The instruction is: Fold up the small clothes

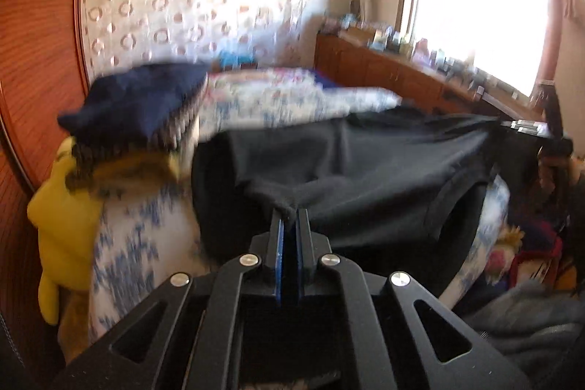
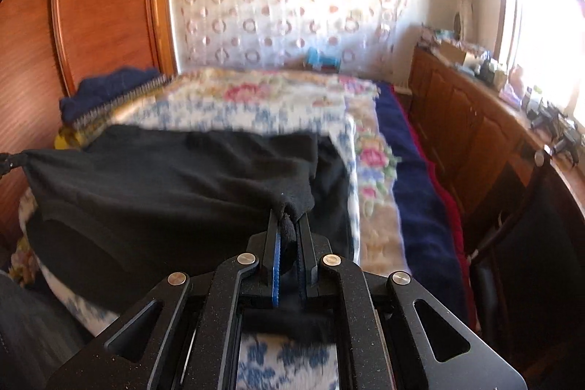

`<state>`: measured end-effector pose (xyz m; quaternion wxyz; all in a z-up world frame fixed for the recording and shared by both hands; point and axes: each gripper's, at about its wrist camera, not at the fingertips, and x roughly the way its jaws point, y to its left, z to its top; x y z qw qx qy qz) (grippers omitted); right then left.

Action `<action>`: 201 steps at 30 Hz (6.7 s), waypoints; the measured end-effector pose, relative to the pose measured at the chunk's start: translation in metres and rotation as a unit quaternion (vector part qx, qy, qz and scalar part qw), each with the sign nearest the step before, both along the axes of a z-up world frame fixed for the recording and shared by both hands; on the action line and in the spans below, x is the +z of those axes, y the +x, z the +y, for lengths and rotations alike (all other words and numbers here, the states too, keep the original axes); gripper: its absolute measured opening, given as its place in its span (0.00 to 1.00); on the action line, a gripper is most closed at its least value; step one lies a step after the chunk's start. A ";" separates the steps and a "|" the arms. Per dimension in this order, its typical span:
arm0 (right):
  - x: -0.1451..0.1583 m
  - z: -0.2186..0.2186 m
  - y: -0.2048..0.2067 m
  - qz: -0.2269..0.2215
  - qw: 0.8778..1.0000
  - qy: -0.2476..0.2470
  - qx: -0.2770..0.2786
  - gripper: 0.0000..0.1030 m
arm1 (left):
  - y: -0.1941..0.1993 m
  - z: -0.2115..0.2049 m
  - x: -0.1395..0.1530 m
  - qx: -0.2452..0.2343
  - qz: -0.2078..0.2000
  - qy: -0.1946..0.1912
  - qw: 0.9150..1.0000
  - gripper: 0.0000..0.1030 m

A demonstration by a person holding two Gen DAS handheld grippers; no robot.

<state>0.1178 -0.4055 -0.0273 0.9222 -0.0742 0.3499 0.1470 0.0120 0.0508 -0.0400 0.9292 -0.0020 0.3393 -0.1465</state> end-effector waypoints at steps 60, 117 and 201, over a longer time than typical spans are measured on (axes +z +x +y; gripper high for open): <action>-0.016 0.012 -0.036 0.005 1.000 0.004 0.009 0.54 | -0.004 0.022 -0.068 0.074 0.080 -0.016 0.994 0.42; -0.069 0.072 -0.020 0.025 0.999 -0.027 0.038 0.65 | 0.016 0.012 -0.069 0.053 0.102 -0.103 0.988 0.25; -0.081 0.238 0.029 0.067 0.968 -0.080 0.227 0.72 | 0.067 -0.043 -0.013 0.030 0.014 0.005 0.999 0.44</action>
